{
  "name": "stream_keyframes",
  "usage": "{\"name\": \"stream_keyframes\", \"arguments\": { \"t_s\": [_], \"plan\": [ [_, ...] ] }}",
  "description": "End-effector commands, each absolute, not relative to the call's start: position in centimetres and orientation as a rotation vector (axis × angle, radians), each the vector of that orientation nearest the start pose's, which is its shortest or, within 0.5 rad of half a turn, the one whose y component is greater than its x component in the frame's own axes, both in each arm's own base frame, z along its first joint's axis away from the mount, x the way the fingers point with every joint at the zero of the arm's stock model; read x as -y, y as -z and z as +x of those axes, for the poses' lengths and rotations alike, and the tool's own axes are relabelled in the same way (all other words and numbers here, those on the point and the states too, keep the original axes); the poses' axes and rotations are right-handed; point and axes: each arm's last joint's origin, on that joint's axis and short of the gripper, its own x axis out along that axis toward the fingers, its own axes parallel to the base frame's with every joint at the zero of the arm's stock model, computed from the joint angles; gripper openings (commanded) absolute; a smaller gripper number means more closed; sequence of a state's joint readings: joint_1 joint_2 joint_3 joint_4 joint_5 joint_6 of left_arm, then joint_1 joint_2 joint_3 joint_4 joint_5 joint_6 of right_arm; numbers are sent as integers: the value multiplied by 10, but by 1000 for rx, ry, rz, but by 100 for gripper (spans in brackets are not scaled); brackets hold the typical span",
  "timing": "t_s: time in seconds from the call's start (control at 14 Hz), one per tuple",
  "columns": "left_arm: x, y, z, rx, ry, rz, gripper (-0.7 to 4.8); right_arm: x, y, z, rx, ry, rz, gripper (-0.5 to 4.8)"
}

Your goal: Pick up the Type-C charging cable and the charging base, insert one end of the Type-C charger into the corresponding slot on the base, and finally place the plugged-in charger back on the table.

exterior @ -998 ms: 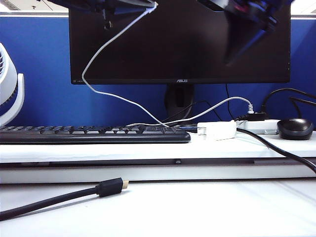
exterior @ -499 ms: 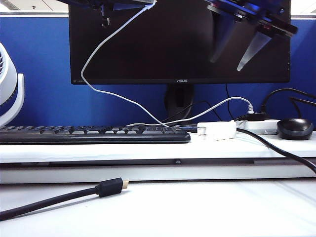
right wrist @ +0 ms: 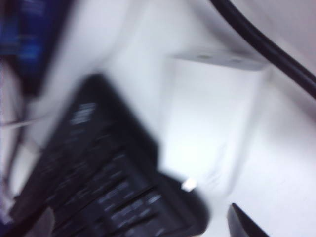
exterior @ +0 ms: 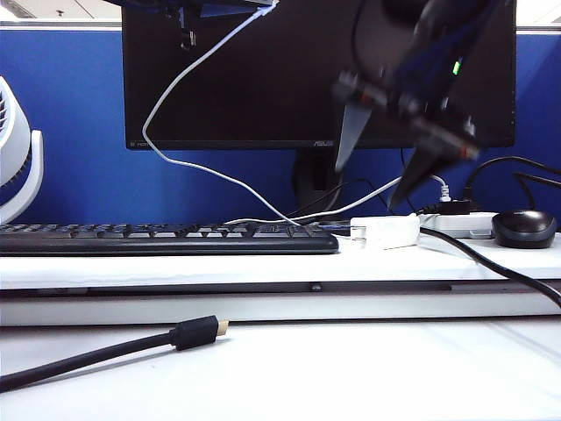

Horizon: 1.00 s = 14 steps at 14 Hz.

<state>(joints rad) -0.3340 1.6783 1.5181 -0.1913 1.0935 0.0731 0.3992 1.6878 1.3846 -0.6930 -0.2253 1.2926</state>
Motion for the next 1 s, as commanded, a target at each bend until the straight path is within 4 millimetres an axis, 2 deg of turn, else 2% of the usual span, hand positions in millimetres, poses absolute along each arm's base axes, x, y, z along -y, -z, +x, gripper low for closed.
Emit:
{"name": "stream_keyframes", "arguments": {
  "t_s": [0.07, 0.36, 1.0],
  "plan": [
    [147, -363, 344, -289, 1434, -80, -7, -145, -254, 331, -1216, 249, 1033, 479],
    [147, -363, 344, -291, 1446, -86, -7, -141, -252, 334, -1145, 320, 997, 479],
    [147, -363, 344, -301, 1450, -99, -7, -146, -232, 344, -1157, 346, 974, 479]
  ]
}}
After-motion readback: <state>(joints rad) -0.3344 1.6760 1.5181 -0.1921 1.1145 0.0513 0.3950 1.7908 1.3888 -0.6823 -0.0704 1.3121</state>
